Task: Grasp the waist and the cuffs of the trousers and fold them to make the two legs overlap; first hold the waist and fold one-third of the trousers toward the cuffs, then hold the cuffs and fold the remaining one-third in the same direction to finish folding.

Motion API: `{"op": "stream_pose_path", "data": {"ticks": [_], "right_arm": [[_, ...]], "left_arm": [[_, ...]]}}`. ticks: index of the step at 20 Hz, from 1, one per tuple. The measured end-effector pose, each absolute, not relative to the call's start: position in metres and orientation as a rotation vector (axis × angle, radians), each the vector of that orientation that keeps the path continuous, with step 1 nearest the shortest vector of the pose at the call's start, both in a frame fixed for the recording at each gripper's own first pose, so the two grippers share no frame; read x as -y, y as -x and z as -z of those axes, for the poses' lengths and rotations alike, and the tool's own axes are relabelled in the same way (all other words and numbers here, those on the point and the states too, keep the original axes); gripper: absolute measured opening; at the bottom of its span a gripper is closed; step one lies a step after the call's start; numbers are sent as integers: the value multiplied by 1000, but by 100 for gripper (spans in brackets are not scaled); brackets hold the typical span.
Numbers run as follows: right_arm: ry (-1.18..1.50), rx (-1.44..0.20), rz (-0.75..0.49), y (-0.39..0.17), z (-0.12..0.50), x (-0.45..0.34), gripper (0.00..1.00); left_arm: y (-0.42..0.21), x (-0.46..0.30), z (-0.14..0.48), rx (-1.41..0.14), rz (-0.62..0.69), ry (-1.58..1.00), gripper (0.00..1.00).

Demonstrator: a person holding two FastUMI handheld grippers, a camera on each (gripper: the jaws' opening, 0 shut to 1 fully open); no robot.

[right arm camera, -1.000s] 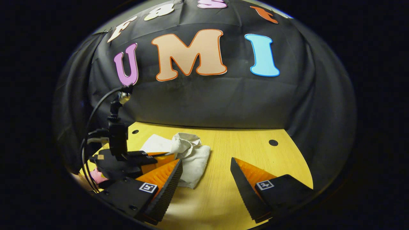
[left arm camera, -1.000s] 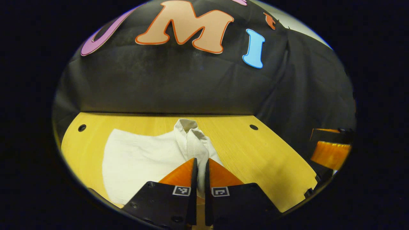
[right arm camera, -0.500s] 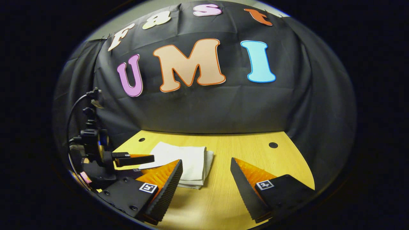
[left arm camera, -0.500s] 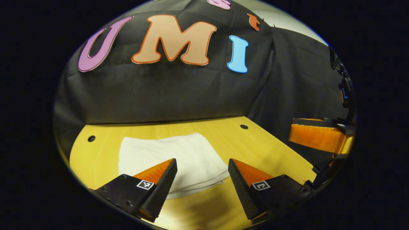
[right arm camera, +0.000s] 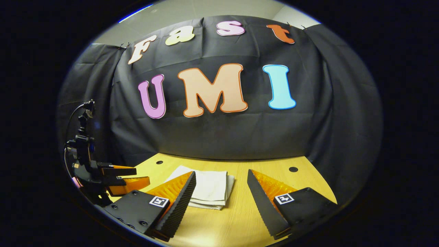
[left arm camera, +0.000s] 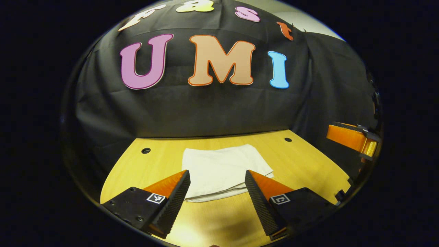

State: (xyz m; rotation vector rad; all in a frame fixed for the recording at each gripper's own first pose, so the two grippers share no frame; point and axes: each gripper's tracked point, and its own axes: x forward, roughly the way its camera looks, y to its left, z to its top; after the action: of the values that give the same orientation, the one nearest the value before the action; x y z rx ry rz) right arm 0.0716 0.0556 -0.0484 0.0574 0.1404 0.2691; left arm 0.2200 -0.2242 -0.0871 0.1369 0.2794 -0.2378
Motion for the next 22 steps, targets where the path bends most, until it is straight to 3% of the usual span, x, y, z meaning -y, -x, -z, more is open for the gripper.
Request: {"op": "stream_pose_path", "data": {"ticks": [2, 3, 4, 11, 12, 14, 15, 16, 22], "right_arm": [[-51, -129, -271, -64, 51, -57, 96], [-41, -132, -265, -61, 52, -56, 92], [-35, -139, -261, -58, 55, -53, 96], [-50, -147, -215, -50, 55, -42, 96], [-56, -144, -211, -49, 54, -42, 92], [-62, -141, -201, -47, 53, -41, 96], [-62, -143, -194, -46, 53, -40, 92], [-60, -146, -187, -45, 55, -38, 96], [-58, -148, -144, -39, 56, -30, 96]], "left_arm": [[-209, 222, 96, -300, 236, -121, 94], [-205, 222, 99, -307, 238, -113, 95], [-201, 222, 100, -308, 241, -103, 95], [-190, 229, 113, -345, 302, -101, 95], [-191, 229, 112, -342, 307, -103, 95], [-192, 230, 115, -346, 315, -109, 95], [-190, 231, 115, -348, 318, -111, 95], [-191, 231, 114, -348, 321, -112, 95], [-193, 228, 117, -357, 331, -116, 95]]}}
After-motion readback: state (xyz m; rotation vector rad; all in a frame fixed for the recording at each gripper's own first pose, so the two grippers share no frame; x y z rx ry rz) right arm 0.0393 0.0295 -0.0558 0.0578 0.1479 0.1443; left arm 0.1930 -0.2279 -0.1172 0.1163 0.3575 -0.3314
